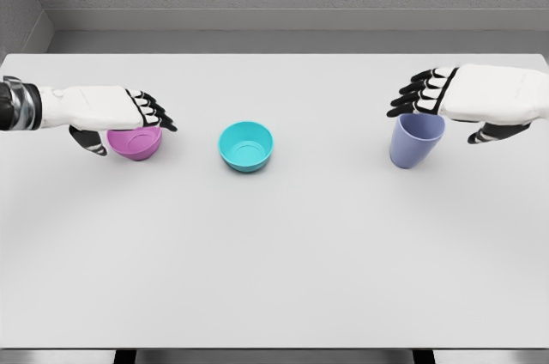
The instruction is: Stacking bowl and cup with both arms
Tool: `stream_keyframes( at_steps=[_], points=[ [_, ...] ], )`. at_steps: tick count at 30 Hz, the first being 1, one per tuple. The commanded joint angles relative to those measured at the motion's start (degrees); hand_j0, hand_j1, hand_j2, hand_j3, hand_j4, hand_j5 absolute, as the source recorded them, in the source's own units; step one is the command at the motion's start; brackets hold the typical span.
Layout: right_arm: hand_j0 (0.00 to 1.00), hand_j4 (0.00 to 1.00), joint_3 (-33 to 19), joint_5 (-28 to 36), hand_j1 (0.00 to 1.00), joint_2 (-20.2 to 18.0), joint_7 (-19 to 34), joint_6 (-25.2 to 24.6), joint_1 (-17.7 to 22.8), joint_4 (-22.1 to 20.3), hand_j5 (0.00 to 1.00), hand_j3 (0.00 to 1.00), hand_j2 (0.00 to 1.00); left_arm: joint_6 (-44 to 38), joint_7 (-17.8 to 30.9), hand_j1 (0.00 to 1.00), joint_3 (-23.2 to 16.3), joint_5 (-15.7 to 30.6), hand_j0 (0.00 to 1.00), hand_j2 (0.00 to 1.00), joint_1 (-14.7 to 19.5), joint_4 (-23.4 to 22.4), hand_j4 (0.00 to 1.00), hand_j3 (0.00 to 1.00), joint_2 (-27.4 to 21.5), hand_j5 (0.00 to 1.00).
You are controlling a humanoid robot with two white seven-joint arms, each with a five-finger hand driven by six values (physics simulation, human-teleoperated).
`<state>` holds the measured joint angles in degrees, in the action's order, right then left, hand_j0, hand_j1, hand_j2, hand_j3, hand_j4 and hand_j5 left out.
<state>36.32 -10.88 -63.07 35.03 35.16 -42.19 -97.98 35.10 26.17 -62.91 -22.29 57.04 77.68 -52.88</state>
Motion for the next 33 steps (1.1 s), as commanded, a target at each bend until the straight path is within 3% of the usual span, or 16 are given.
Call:
stream_keyframes(
  at_steps=[1, 6, 18, 33],
  points=[
    [1.0, 1.0, 0.07, -0.2, 1.0, -0.12, -0.03, -0.16, 0.0, 0.59, 1.0, 1.0, 1.0, -0.1, 0.02, 1.0, -0.02, 0.23, 1.0, 1.0, 0.0, -0.6, 1.0, 1.0, 0.06, 1.0],
    [1.0, 1.0, -0.02, -0.37, 1.0, 0.58, -0.03, -0.16, -0.35, 4.99, 1.0, 1.0, 1.0, -0.1, 0.02, 1.0, -0.02, 0.23, 1.0, 1.0, -0.09, -1.83, 1.0, 1.0, 0.76, 1.0],
    [1.0, 1.0, 2.27, -0.72, 1.0, 3.4, -0.03, -0.16, -1.49, 7.45, 1.0, 1.0, 1.0, -0.1, -0.07, 1.0, -0.02, -0.82, 1.0, 1.0, 0.0, -7.19, 1.0, 1.0, 3.49, 1.0],
    [1.0, 1.0, 2.44, -2.75, 1.0, 3.57, -0.03, -0.16, -1.93, 7.98, 1.0, 1.0, 1.0, -0.1, 0.02, 1.0, -0.37, -1.17, 1.0, 1.0, -0.35, -7.72, 1.0, 1.0, 4.28, 1.0]
  ],
)
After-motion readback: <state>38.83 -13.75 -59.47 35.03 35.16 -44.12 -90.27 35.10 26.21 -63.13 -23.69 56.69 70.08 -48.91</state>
